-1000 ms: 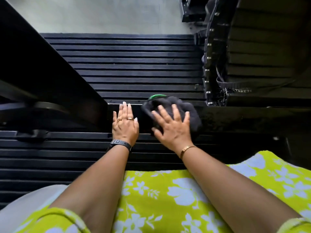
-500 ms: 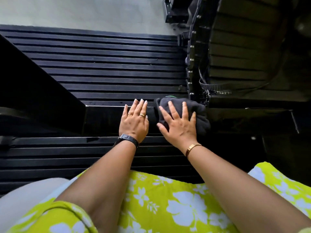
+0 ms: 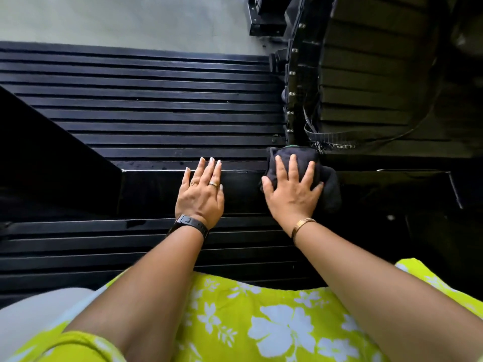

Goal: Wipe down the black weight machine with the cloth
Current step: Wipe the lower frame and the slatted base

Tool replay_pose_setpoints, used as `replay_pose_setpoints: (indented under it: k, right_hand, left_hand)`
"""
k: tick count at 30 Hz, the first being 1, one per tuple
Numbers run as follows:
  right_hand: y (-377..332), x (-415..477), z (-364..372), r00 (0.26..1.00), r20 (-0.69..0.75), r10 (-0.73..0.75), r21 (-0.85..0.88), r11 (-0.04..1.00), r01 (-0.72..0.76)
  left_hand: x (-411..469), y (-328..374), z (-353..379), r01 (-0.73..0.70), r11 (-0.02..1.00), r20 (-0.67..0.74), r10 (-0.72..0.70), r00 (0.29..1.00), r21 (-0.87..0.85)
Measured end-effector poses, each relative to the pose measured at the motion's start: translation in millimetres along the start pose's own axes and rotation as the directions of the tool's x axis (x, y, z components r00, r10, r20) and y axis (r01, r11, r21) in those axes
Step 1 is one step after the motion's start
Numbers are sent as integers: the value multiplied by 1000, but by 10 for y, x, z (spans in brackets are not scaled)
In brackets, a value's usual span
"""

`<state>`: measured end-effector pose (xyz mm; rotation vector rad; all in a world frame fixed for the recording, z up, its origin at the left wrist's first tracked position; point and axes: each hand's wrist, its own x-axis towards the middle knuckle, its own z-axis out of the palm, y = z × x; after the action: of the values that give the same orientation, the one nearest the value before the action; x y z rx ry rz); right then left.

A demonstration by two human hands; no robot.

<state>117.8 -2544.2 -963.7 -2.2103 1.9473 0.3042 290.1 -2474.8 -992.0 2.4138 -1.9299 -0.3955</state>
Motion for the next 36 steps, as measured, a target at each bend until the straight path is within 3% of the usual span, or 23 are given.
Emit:
replay_pose_setpoints:
  k: [3,6,8,12,15,18,20,24,27,30,32,36]
  right_hand:
    - [-299,-160,79,992,34,-122,-28,992,123]
    - [-355,-372,197,924,-31,-381,-59,923,379]
    - [-199,-407,255,889,-76,-451,-101,891,443]
    - [331,-377,291,924,-109,-368,-71,929,362]
    - [504,-264,160,990,-114,-83,-4,997,83]
    - [301,-69,-2,989,-17,149,17,989,-149]
    - [78,-49,-44,997,8,80,-19,997,-80]
    - [-210,-273,83,973,49,-224,-81,971,227]
    - [-79,-377,138,921,-22,-389,-104,917,385]
    - [424,-278,89,831,20,-556,-193,814,548]
    - [829,-144,5,833,31,-553,-219,809,545]
    - [1312,50,-182,957,55,-284,-214,933,289]
  left_hand:
    - [2,-4,-17,-7,1000,16,7,1000,24]
    - [14,-6,-11,-14,1000,15,14,1000,13]
    - [8,3,-16,-18,1000,14,18,1000,7]
    - [-5,5,-26,-8,1000,12,7,1000,22]
    - [-12,0,-28,-7,1000,15,6,1000,29]
    - [2,-6,-10,-13,999,16,13,1000,38]
    - [6,-16,3,-16,999,21,15,1000,45]
    - [7,-34,12,-29,999,7,29,1000,41]
    - [3,-17,0,-36,999,11,36,999,29]
    - [1,-17,10,-33,999,-11,33,999,17]
    - [-3,-29,30,-26,1000,-31,26,999,8]
    - [5,-31,66,-25,1000,-48,26,999,1]
